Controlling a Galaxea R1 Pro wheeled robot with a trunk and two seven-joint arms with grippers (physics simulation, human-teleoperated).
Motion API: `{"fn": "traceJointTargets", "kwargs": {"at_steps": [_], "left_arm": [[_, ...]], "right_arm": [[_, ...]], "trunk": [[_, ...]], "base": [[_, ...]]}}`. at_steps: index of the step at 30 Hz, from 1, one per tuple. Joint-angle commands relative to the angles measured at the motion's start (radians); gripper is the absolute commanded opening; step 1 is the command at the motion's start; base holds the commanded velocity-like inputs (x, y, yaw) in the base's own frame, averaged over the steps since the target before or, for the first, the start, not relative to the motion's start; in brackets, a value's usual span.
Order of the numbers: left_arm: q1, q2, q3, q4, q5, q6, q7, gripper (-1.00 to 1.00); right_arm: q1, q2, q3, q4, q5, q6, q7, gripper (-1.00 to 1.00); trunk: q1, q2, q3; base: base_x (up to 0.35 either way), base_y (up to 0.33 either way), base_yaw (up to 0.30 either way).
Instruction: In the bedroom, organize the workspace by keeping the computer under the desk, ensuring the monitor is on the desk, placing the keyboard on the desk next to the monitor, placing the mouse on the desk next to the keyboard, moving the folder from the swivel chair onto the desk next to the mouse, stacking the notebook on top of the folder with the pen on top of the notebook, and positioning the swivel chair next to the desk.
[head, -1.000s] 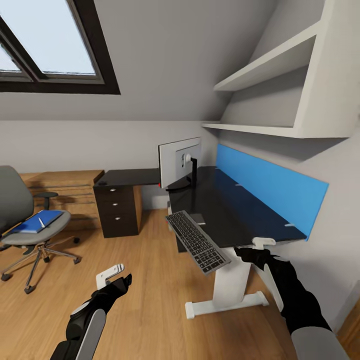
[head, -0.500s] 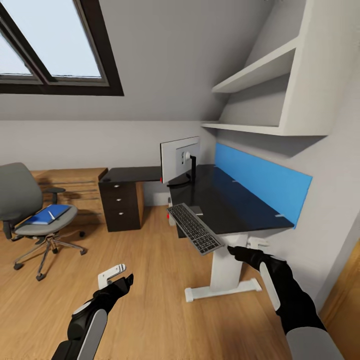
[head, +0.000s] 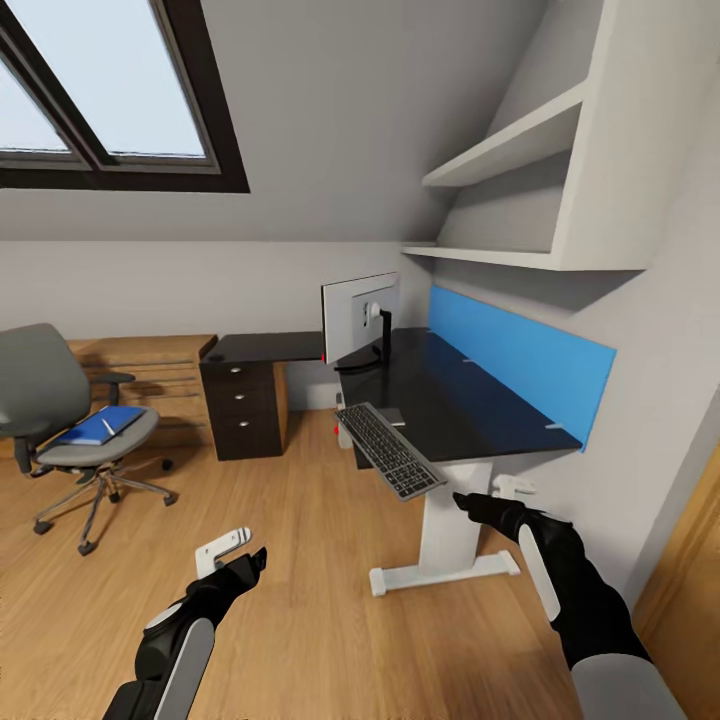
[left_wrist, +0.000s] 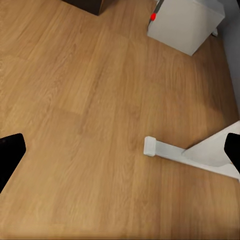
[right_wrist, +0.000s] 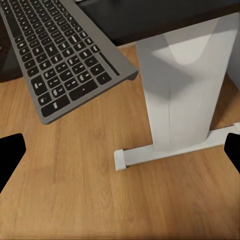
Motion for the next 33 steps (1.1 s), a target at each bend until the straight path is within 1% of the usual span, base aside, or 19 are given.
{"fn": "traceJointTargets", "kwargs": {"at_steps": [1, 5, 10, 13, 15, 16, 17, 18, 19, 21, 22, 23, 24, 25, 26, 27, 28, 29, 33], "left_arm": [[-0.001, 0.0, 0.0, -0.002, 0.011, 0.003, 0.008, 1.0], [-0.001, 0.0, 0.0, -0.007, 0.011, 0.003, 0.01, 1.0], [-0.001, -0.001, -0.001, -0.01, 0.011, 0.003, 0.013, 1.0], [-0.001, -0.001, -0.004, -0.012, 0.011, 0.003, 0.014, 1.0], [-0.001, -0.002, -0.008, -0.013, 0.011, 0.004, 0.014, 1.0], [-0.001, -0.002, -0.008, -0.013, 0.011, 0.004, 0.014, 1.0], [-0.001, -0.002, -0.008, -0.013, 0.011, 0.005, 0.014, 1.0], [-0.001, -0.002, -0.008, -0.013, 0.011, 0.005, 0.014, 1.0], [-0.001, -0.002, -0.009, -0.013, 0.011, 0.005, 0.014, 1.0], [-0.001, -0.002, -0.011, -0.013, 0.011, 0.005, 0.014, 1.0], [-0.001, -0.002, -0.013, -0.013, 0.011, 0.005, 0.014, 1.0], [-0.001, -0.002, -0.015, -0.013, 0.011, 0.005, 0.014, 1.0], [-0.001, -0.002, -0.016, -0.013, 0.011, 0.005, 0.014, 1.0], [-0.001, -0.002, -0.017, -0.013, 0.011, 0.005, 0.014, 1.0], [-0.001, -0.002, -0.017, -0.013, 0.011, 0.005, 0.014, 1.0], [-0.001, -0.002, -0.017, -0.012, 0.012, 0.005, 0.014, 1.0], [-0.001, -0.002, -0.02, -0.011, 0.012, 0.005, 0.014, 1.0], [-0.001, -0.002, -0.025, -0.011, 0.012, 0.005, 0.014, 1.0], [-0.001, -0.002, -0.035, -0.01, 0.011, 0.004, 0.014, 1.0]], "right_arm": [[-0.001, 0.0, -0.001, 0.0, -0.007, 0.005, 0.001, 1.0], [-0.001, 0.002, -0.001, 0.002, -0.013, 0.005, 0.002, 1.0], [-0.001, 0.003, -0.002, 0.005, -0.034, -0.01, 0.001, 1.0], [-0.001, 0.003, -0.01, 0.006, -0.055, -0.027, 0.001, 1.0], [-0.001, 0.003, -0.047, 0.012, -0.141, -0.045, 0.003, 1.0], [-0.001, 0.003, -0.054, 0.014, -0.165, -0.047, 0.003, 1.0], [-0.001, 0.002, -0.064, 0.022, -0.221, -0.05, 0.004, 1.0], [-0.001, 0.002, -0.068, 0.028, -0.251, -0.051, 0.005, 1.0], [-0.001, 0.001, -0.076, 0.051, -0.32, -0.053, 0.007, 1.0], [-0.001, -0.001, -0.083, 0.077, -0.392, -0.054, 0.012, 1.0], [-0.001, -0.005, -0.091, 0.1, -0.467, -0.052, 0.018, 1.0], [-0.001, -0.012, -0.097, 0.117, -0.542, -0.051, 0.029, 1.0], [-0.002, -0.017, -0.1, 0.123, -0.577, -0.05, 0.036, 1.0], [-0.001, -0.032, -0.103, 0.133, -0.643, -0.049, 0.054, 1.0], [-0.001, -0.05, -0.105, 0.147, -0.698, -0.049, 0.076, 1.0], [-0.001, -0.058, -0.106, 0.157, -0.72, -0.049, 0.089, 1.0], [-0.001, -0.08, -0.106, 0.246, -0.778, -0.051, 0.161, 1.0], [-0.001, -0.082, -0.105, 0.286, -0.788, -0.053, 0.191, 1.0], [-0.001, -0.085, -0.104, 0.355, -0.798, -0.057, 0.247, 1.0]], "trunk": [[0.0, -0.001, -0.001], [0.0, -0.001, -0.001], [0.019, -0.036, -0.017], [0.031, -0.057, -0.026], [0.038, -0.071, -0.032], [0.042, -0.078, -0.036], [0.046, -0.085, -0.039], [0.05, -0.092, -0.042], [0.054, -0.099, -0.045], [0.061, -0.113, -0.051], [0.065, -0.12, -0.054], [0.069, -0.127, -0.058], [0.073, -0.134, -0.061], [0.077, -0.141, -0.064], [0.08, -0.148, -0.067], [0.084, -0.155, -0.07], [0.088, -0.162, -0.073], [0.092, -0.169, -0.076], [0.107, -0.197, -0.089]], "base": [[-0.058, 0.0, 0.0], [-0.033, 0.0, 0.0], [-0.009, 0.0, 0.0], [-0.003, 0.0, 0.0], [-0.001, 0.0, 0.0], [0.0, 0.0, 0.0], [0.0, 0.0, 0.0], [0.0, 0.0, 0.0], [0.0, 0.0, 0.0], [0.0, 0.0, 0.0], [0.0, 0.0, 0.0], [0.0, 0.0, 0.0], [0.0, 0.0, 0.0], [0.0, 0.0, 0.0], [0.0, 0.0, 0.0], [0.0, 0.0, 0.0], [0.0, 0.0, 0.0], [0.0, 0.0, 0.0], [0.0, 0.0, 0.0]]}}
